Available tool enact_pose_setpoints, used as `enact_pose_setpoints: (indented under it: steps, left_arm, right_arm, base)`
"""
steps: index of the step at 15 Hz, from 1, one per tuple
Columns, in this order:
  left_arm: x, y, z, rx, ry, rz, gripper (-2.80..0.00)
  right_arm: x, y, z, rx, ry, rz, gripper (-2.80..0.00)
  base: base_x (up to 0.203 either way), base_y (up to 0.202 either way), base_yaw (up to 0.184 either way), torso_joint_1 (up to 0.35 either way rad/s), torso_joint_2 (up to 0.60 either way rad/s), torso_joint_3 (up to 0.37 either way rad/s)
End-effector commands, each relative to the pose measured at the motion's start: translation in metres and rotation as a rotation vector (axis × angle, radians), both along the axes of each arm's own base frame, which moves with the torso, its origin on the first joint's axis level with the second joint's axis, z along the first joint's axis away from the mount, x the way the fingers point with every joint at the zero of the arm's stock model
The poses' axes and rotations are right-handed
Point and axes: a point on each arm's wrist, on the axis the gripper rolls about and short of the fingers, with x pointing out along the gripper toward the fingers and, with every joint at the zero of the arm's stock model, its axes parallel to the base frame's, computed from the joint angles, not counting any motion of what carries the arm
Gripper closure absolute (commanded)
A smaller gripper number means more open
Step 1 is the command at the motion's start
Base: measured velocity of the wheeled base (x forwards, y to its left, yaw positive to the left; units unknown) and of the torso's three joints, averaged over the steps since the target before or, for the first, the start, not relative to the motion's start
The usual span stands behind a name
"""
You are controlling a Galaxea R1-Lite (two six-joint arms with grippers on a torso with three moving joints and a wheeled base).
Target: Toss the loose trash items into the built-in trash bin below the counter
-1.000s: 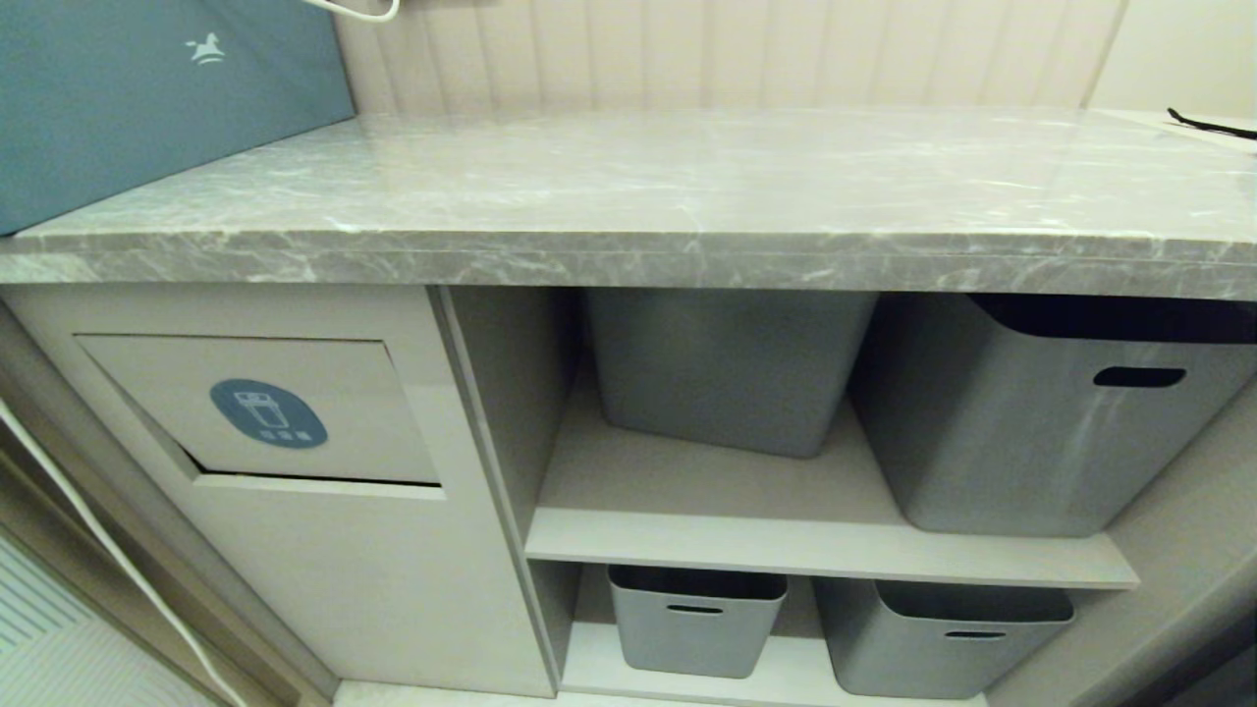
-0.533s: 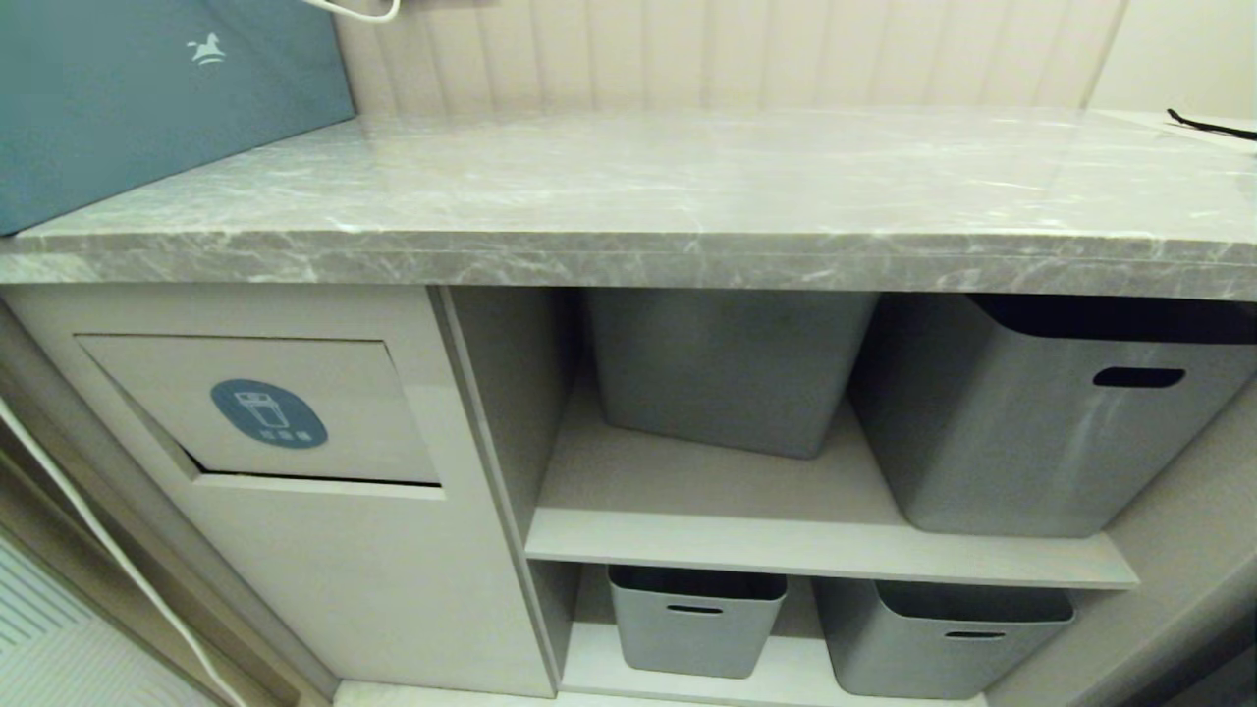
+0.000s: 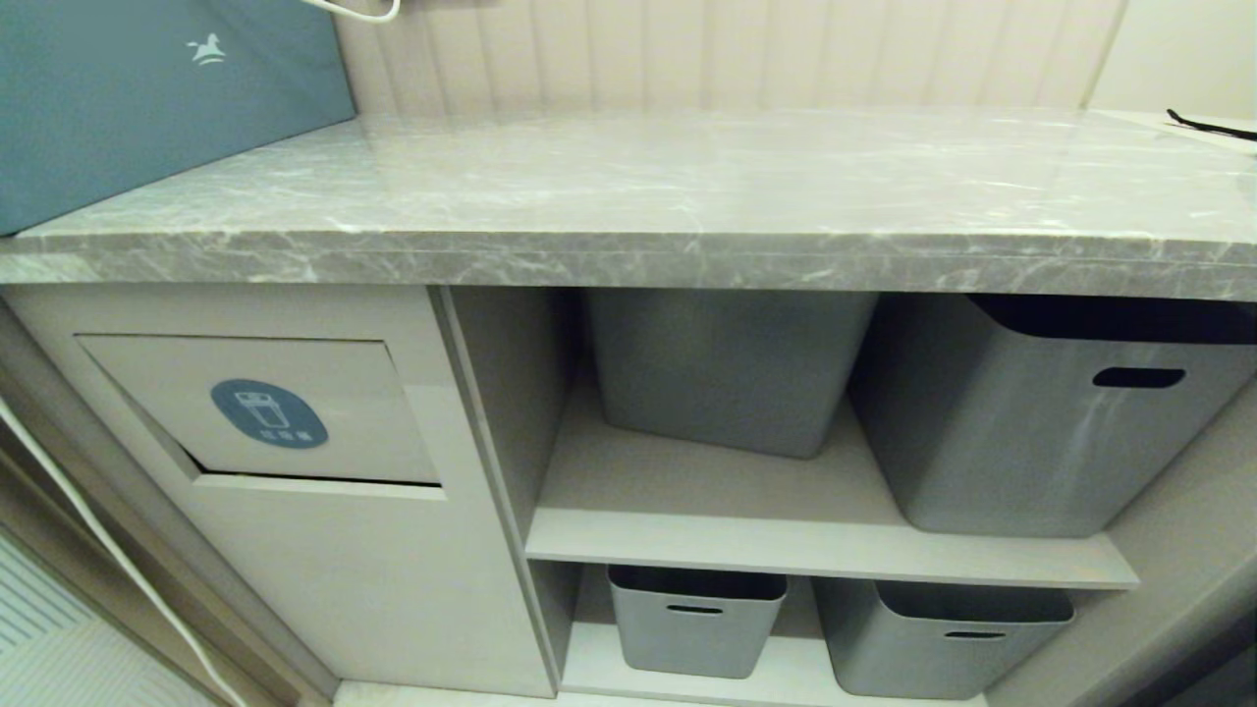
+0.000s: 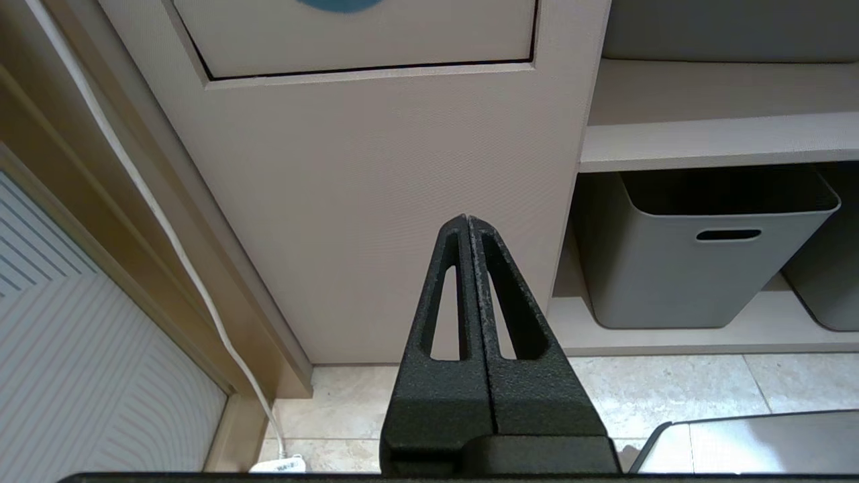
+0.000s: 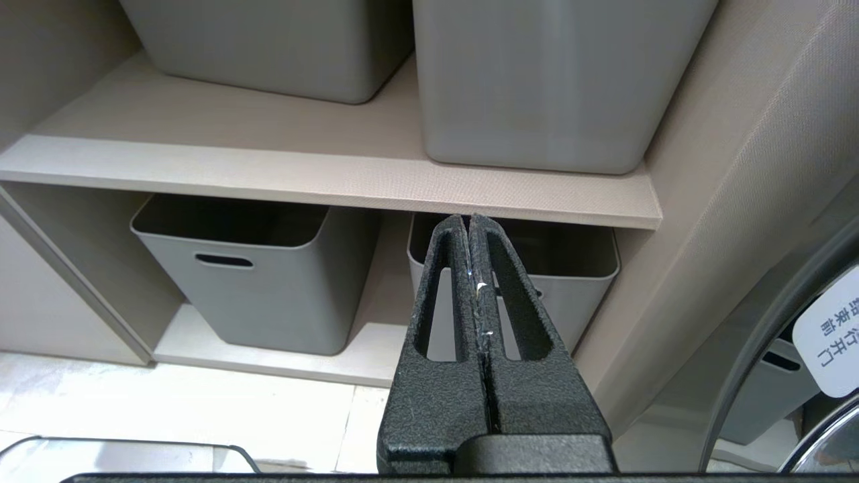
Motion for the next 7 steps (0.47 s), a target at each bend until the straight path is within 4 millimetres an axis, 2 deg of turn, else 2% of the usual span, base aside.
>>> enact_pose_setpoints:
  steps: [1,7]
  left_arm:
    - [-0.0001,0.0001,0.0000,-0.015,-0.002,0.004,0.00]
    - [-0.0002,0.0002,0.0003,-0.038,-0.006,0.009,0.00]
  right_arm:
    - [-0.0001,0.0000,0.0000,-0.001,-0.002,0.001,0.00]
    - [-0.0001,0.0000,-0.0002,0.006,0.000,0.001,0.00]
  base:
    - [0.000,0.000,0.000,0.000,0.00,0.000]
    - [0.000,0.000,0.000,0.000,0.00,0.000]
